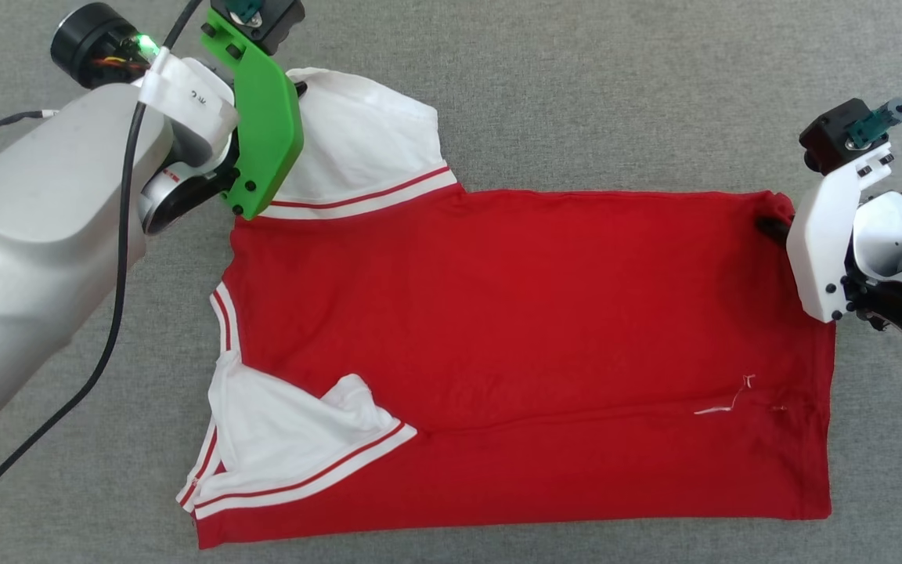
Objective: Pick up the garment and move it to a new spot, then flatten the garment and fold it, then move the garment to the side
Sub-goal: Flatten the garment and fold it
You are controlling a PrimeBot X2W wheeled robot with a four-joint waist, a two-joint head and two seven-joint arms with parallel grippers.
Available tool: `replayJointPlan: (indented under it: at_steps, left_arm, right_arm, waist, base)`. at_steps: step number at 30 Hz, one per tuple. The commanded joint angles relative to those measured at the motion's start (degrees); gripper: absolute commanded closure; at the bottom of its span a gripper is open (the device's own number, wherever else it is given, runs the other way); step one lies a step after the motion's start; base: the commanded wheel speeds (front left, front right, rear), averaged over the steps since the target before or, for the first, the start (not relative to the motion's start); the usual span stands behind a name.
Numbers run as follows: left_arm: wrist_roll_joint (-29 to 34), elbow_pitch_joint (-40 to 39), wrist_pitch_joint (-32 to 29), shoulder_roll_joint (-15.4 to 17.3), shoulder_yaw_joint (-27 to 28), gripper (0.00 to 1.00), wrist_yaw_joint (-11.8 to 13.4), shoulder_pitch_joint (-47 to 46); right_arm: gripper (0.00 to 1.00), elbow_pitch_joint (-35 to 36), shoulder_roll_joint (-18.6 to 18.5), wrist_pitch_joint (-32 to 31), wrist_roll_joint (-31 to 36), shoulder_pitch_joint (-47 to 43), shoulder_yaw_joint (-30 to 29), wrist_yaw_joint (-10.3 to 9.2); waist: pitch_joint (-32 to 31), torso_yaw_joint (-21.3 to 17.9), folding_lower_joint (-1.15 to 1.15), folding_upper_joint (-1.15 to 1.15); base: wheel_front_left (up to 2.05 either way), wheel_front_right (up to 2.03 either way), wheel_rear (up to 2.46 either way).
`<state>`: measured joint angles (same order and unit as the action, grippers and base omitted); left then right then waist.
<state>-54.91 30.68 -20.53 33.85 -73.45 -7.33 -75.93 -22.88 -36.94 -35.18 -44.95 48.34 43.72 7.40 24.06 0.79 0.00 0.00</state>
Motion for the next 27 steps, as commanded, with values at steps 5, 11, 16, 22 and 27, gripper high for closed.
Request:
replayJointPlan:
  at_steps: [5,11,16,22,27]
  left_arm:
    - [-0.8,-0.2,1.7,0.6,0.1,1.0,-0.2,3.0]
    - [-1.7,-1.5,3.5,1.5,0.1,1.0,-0.2,6.2]
    - [-1.7,-3.7,4.9,3.7,0.1,1.0,-0.2,9.7]
    - [-2.1,-7.4,6.5,6.3,0.1,1.0,0.8,14.8]
    - [-1.8,-12.3,6.1,8.5,0.1,1.0,2.8,19.8]
  right_arm:
    - [1.0,-1.7,0.0,6.5,-0.8,-1.3,0.5,0.09]
    - [1.0,-1.9,-0.6,12.3,-1.4,-3.8,-0.5,0.09]
    - [1.0,-1.6,-0.8,14.4,-1.7,-6.9,-0.3,0.09]
    - [1.0,-0.9,-1.0,16.1,-2.3,-10.5,-0.1,0.09]
    - [1.0,0.1,-1.8,17.2,-3.0,-14.3,-0.5,0.09]
  waist:
    - [-4.1,0.0,0.0,0.0]
    - [-8.2,0.9,0.0,0.0]
    - [-11.8,1.1,0.0,0.0]
    - [-15.1,1.4,0.0,0.0]
    - [-17.4,2.0,0.0,0.0]
  base:
    - [0.0,0.0,0.0]
    - [0.0,0.0,0.0]
    - [0.0,0.0,0.0]
    - [0.0,0.0,0.0]
    - [0.0,0.0,0.0]
